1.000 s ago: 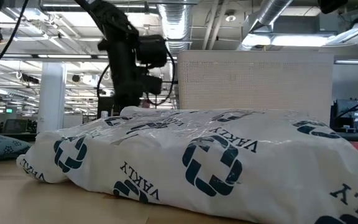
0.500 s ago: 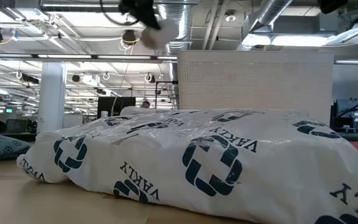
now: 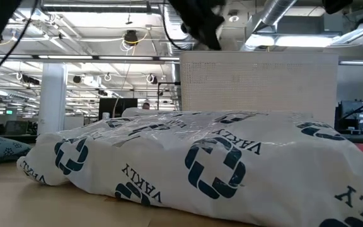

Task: Pick & place medical supplies in basket/bin
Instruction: Put the white bandage in the white bin

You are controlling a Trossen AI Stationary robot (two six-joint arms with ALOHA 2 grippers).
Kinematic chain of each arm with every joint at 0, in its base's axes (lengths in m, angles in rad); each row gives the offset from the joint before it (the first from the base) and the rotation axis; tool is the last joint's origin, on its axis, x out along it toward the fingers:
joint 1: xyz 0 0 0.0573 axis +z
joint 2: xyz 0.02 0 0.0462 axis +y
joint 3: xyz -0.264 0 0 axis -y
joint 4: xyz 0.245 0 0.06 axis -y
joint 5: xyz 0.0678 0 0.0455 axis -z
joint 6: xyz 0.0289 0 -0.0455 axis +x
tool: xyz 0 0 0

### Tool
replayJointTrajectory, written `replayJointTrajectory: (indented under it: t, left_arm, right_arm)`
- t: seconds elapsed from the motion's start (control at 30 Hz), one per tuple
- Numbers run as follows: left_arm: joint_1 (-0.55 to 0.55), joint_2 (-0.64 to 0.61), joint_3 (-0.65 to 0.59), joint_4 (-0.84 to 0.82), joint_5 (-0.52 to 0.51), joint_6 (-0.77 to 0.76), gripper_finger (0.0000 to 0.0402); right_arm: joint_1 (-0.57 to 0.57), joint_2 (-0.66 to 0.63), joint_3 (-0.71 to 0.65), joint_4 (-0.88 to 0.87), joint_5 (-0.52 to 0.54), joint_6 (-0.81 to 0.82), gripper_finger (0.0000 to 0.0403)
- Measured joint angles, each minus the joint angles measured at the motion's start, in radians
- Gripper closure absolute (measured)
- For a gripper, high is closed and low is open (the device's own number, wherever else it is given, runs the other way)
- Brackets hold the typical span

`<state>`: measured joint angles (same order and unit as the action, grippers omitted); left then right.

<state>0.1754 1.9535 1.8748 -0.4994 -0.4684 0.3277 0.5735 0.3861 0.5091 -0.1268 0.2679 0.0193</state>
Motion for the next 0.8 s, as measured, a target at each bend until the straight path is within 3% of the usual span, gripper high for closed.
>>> replayJointTrajectory:
  t: [0.33, 0.63, 0.8]
  left_arm:
    - [0.085, 0.298, 0.249, -0.199, 0.238, -0.102, 0.0376]
    - [0.094, 0.323, 0.279, -0.234, 0.244, -0.063, 0.0311]
    - [0.082, 0.314, 0.359, -0.291, 0.233, -0.044, 0.0274]
  right_arm:
    - [0.000, 0.000, 0.000, -0.003, -0.001, 0.000, 0.0163]
    - [0.000, 0.000, 0.000, -0.003, -0.001, 0.000, 0.0163]
    - [0.000, 0.000, 0.000, 0.001, -0.001, 0.000, 0.0163]
